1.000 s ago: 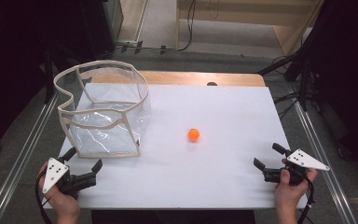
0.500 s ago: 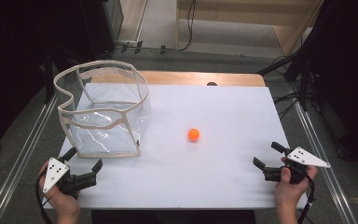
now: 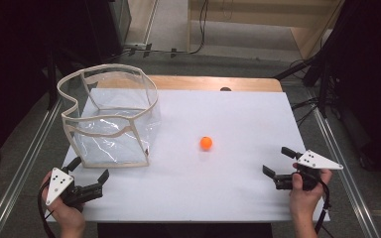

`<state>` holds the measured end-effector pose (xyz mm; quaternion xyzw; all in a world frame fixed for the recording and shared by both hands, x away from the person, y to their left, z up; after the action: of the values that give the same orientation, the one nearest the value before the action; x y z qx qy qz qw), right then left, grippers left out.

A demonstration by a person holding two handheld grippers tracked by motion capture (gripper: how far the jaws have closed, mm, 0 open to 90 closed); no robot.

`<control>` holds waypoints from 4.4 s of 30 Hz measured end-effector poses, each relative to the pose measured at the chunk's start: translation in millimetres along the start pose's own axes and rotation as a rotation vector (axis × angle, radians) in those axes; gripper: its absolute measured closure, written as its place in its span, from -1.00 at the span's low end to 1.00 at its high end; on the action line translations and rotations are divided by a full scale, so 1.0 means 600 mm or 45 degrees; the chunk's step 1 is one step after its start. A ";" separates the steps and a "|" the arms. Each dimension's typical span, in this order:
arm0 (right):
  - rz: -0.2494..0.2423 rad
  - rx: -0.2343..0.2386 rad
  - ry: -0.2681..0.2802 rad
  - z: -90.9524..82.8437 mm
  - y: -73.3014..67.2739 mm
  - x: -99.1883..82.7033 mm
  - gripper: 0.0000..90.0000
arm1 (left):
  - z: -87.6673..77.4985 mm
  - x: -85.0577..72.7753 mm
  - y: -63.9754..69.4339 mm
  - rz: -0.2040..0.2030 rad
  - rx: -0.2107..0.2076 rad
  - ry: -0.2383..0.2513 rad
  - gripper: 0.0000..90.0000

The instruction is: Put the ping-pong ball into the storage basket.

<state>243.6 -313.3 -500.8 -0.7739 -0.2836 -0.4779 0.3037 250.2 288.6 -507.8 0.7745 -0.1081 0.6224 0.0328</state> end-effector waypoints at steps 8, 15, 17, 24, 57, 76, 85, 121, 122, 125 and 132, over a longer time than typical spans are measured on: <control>-0.013 0.019 -0.026 0.013 -0.001 0.018 -1.00 | 0.000 0.000 0.001 0.008 0.001 -0.002 -1.00; -0.018 0.045 -0.051 0.029 0.001 0.038 -1.00 | 0.000 0.000 0.001 0.007 0.002 -0.002 -1.00; -0.023 0.050 -0.051 0.031 0.001 0.041 -1.00 | 0.000 0.000 0.001 0.007 0.002 -0.002 -1.00; -0.038 0.077 -0.078 0.047 0.000 0.058 -1.00 | 0.000 0.000 0.001 0.009 0.001 -0.002 -1.00; -0.100 0.187 -0.204 0.121 -0.005 0.124 -1.00 | 0.000 0.000 0.002 0.010 0.001 -0.002 -1.00; -0.124 0.244 -0.271 0.155 -0.008 0.146 -1.00 | 0.001 0.000 0.002 0.016 -0.001 -0.002 -1.00; -0.130 0.269 -0.310 0.173 -0.010 0.154 -1.00 | 0.001 0.000 0.003 0.015 -0.002 -0.003 -1.00; -0.158 0.351 -0.496 0.237 -0.012 0.173 -1.00 | 0.001 0.000 0.002 0.015 -0.004 -0.002 -1.00; -0.160 0.358 -0.512 0.240 -0.012 0.174 -1.00 | 0.001 0.000 0.002 0.015 -0.005 -0.002 -1.00; -0.158 0.360 -0.533 0.246 -0.014 0.174 -1.00 | 0.001 0.000 0.003 0.015 -0.004 -0.002 -1.00; -0.166 0.382 -0.593 0.259 -0.016 0.174 -1.00 | 0.001 0.000 0.003 0.019 -0.004 -0.003 -1.00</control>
<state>365.0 -176.4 -459.3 -0.7894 -0.4624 -0.2585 0.3102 250.1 286.6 -508.2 0.7743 -0.1148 0.6217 0.0292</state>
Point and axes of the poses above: each handheld gripper's, and its own axes: z roughly forward along the jaws, x roughly out of its top, y roughly to its right, the point moved 3 cm from there along z, roughly forward along the jaws, and after that the axes turned 15 degrees about x, right-handed, at the moved point
